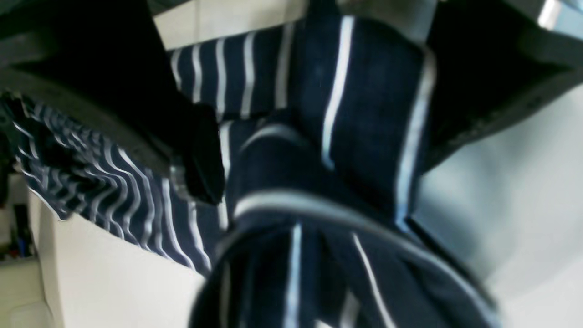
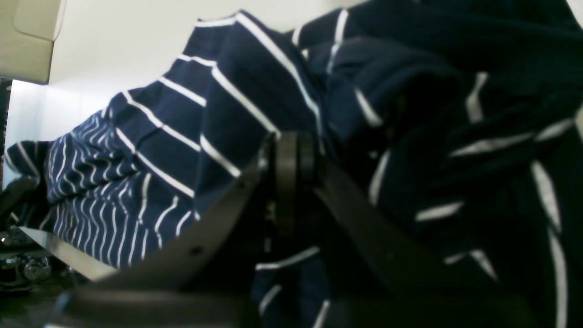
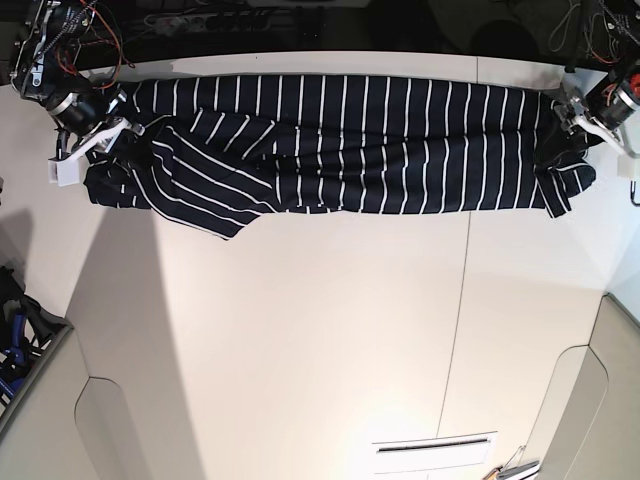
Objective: Fold the T-shirt properly
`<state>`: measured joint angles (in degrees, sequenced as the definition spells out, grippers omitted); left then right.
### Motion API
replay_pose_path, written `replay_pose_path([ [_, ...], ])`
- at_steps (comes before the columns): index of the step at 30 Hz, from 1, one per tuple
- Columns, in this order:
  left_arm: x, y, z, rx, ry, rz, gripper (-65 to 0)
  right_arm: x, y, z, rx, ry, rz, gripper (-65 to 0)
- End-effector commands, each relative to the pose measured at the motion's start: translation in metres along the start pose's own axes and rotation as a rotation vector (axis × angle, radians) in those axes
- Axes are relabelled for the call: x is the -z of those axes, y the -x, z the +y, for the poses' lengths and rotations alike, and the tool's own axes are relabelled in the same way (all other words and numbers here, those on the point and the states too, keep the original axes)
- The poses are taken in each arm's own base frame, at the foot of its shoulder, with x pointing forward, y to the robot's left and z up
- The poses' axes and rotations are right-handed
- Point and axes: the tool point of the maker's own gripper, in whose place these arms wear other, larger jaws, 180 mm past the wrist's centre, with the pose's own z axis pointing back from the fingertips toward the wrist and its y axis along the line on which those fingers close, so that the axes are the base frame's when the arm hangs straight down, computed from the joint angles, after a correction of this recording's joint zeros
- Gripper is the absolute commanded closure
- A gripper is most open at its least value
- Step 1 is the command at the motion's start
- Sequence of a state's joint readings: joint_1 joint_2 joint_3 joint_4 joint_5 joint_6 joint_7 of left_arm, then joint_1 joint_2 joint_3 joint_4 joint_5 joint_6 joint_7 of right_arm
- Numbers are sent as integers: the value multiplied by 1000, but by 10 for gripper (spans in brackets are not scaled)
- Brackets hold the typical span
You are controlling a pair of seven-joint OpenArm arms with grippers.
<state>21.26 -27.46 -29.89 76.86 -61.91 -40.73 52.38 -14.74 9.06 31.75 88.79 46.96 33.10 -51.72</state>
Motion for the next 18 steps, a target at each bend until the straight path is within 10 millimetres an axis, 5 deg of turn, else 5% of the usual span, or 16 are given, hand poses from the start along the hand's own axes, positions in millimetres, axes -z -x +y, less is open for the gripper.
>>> replay_pose_path([
  [1, -2, 15, 7, 14, -34, 80, -346, -3, -12, 4, -19, -19, -33, 0],
  [4, -1, 11, 6, 16, -34, 59, -154, -3, -12, 4, -20, -19, -32, 0],
  [9, -1, 8, 8, 24, -43, 41, 0, -3, -12, 4, -19, -19, -33, 0],
  [18, -6, -18, 3, 94, -43, 10, 0, -3, -12, 4, -19, -20, -33, 0],
])
